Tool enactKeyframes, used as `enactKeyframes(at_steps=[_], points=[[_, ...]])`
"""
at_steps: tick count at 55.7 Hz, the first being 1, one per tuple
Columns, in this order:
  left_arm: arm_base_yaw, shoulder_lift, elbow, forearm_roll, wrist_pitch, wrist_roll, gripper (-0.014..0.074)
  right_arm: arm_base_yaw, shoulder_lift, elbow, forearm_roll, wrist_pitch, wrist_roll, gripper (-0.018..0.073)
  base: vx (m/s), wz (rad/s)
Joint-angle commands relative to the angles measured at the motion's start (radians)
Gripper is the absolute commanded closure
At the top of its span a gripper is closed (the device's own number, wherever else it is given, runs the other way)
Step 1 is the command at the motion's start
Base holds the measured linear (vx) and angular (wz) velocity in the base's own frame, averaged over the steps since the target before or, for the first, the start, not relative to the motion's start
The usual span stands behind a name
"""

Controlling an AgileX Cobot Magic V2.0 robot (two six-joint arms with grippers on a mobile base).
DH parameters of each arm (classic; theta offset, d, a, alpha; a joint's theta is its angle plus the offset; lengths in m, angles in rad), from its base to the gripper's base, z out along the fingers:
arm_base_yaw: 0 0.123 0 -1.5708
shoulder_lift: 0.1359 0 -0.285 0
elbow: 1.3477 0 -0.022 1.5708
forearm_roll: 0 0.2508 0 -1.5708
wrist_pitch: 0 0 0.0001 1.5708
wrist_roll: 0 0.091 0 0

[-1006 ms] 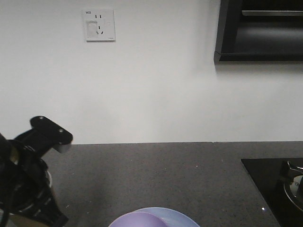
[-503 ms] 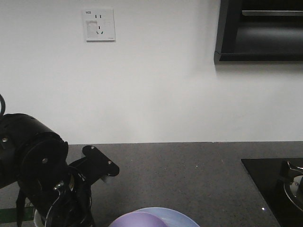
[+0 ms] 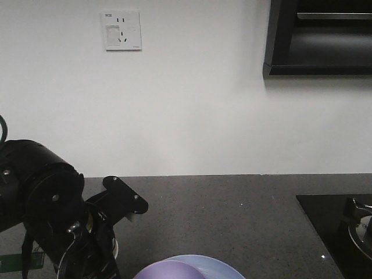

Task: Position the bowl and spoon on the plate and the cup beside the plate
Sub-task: 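Set the paper cup down beside the plate and open the left gripper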

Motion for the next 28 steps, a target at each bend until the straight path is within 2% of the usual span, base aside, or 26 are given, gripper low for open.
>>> enactKeyframes(at_steps=[1,10,28], points=[[-0.003,-0.030,-0.032,0.009,-0.024,-0.009,0.0187,-0.006,-0.004,-0.029,0.004,-0.070,0.001,0.0568,0.00,0.00],[-0.003,-0.032,-0.032,0.015,-0.010,-0.009,0.0099,-0.006,-0.004,-0.029,0.003,-0.071,0.001,0.0568,0.00,0.00],[-0.003,-0.094,-0.056,0.037,0.002,-0.009,0.0090,-0.006,-0.004,-0.029,0.003,-0.071,0.001,0.0568,0.00,0.00]])
